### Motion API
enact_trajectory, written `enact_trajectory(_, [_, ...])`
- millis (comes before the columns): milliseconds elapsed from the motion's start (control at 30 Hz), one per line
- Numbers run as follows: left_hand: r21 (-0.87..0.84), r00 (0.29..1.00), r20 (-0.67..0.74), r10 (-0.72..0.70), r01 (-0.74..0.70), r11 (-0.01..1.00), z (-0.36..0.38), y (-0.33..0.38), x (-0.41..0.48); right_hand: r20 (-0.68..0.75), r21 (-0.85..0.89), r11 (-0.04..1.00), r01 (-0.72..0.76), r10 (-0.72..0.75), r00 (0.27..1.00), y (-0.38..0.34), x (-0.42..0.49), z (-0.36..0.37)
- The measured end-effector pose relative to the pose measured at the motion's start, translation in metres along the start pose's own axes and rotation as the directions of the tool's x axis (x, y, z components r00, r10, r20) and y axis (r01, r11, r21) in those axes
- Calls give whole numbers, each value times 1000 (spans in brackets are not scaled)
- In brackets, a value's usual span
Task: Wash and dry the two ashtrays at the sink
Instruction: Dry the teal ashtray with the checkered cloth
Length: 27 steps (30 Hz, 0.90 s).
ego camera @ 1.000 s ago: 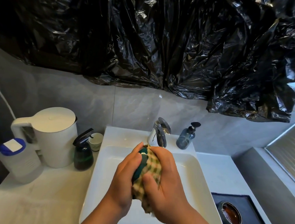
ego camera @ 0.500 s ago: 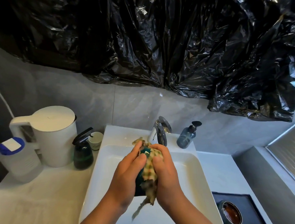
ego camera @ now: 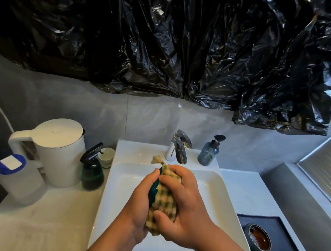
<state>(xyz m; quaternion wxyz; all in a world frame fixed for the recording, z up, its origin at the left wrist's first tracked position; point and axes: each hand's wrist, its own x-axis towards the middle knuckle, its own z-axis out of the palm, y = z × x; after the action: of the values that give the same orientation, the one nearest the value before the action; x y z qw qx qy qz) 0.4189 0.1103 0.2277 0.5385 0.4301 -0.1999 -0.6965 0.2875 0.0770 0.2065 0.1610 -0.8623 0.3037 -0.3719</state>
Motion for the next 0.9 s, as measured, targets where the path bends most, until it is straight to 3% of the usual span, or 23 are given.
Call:
enact_trajectory(167, [92, 989, -30, 147, -144, 985, 0, -2, 0, -24, 160, 962, -221, 227, 974, -10, 7, 1])
enact_trajectory(300, [144, 974, -23, 225, -220, 965, 3, -3, -3, 79, 387, 781, -490, 502, 861, -15, 13, 2])
enact_trajectory(400, [132, 969, -46, 244, -236, 963, 1, -8, -2, 109, 409, 725, -554, 565, 818, -23, 19, 0])
enact_trajectory(533, [72, 969, -86, 230, -225, 972, -2, -13, 1, 149, 313, 728, -610, 597, 789, -28, 22, -5])
enact_trajectory(600, [63, 976, -96, 195, -189, 980, -1, -13, 1, 114, 198, 777, -597, 587, 802, -29, 23, -7])
enact_trajectory(700, [55, 986, -99, 135, -130, 990, -3, -9, 1, 68, -30, 903, -429, 430, 900, -27, 16, -11])
enact_trajectory(800, [21, 998, -36, 51, -50, 999, -4, -4, -1, 129, -25, 969, -245, 246, 961, -25, 9, -13])
enact_trajectory(900, [65, 999, -12, 42, -41, 997, -3, -3, -5, 129, 22, 970, -241, 237, 963, -17, 12, -14])
